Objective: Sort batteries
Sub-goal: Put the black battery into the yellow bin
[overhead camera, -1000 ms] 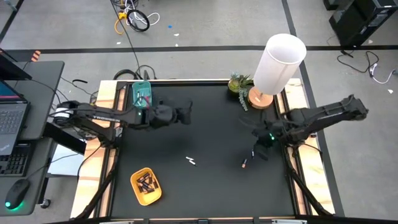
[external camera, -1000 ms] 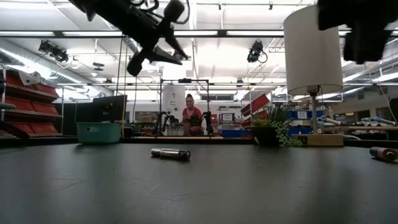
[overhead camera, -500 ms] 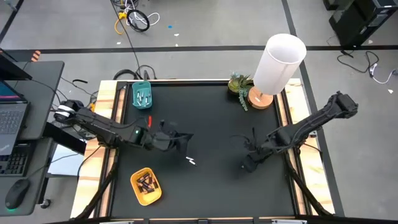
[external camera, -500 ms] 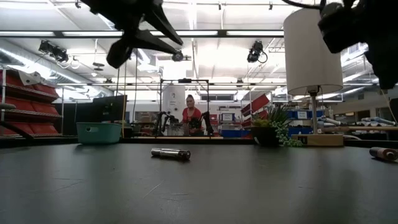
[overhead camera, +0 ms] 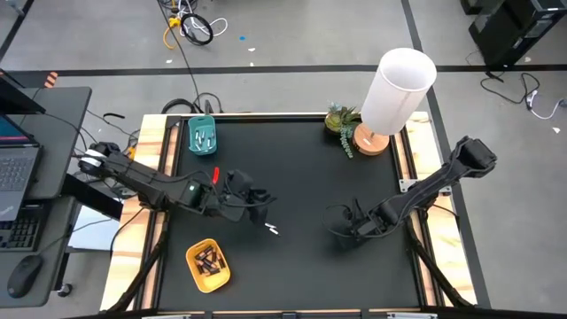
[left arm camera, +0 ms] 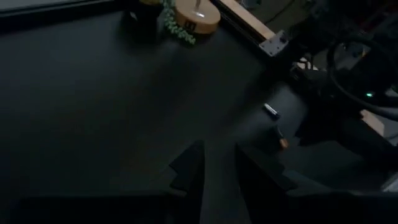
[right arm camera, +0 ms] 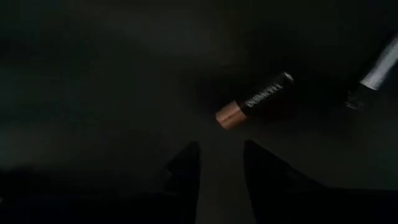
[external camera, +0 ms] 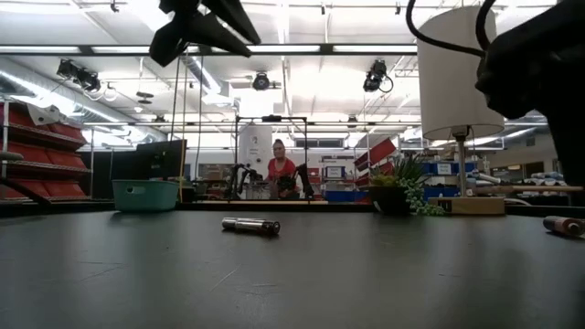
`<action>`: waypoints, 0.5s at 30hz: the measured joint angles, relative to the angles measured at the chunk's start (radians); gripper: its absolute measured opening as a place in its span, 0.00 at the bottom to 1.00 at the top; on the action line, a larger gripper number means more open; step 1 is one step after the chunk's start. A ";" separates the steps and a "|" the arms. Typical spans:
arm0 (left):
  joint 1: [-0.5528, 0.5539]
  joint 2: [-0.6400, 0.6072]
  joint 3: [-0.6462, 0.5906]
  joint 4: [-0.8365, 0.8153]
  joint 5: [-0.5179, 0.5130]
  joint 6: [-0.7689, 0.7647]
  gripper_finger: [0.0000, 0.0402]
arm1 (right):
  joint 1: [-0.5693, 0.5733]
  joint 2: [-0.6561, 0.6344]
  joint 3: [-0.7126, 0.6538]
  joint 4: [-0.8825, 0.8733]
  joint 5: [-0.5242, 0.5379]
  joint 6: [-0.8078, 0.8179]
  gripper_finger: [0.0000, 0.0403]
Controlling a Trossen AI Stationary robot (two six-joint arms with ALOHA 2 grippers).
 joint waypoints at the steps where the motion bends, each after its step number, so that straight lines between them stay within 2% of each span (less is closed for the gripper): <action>1: 0.000 0.000 0.000 0.003 0.001 0.004 0.26 | -0.002 0.007 0.000 0.011 0.000 -0.007 0.28; 5: -0.003 0.000 0.000 -0.002 0.006 0.011 0.26 | -0.003 0.019 0.000 0.011 0.010 0.028 0.38; 11: -0.015 0.000 0.000 -0.008 0.016 0.016 0.26 | -0.003 0.019 0.000 0.000 0.113 0.244 0.54; 15: -0.013 0.000 0.000 -0.010 0.014 0.041 0.26 | -0.009 0.061 0.000 0.000 0.136 0.313 0.58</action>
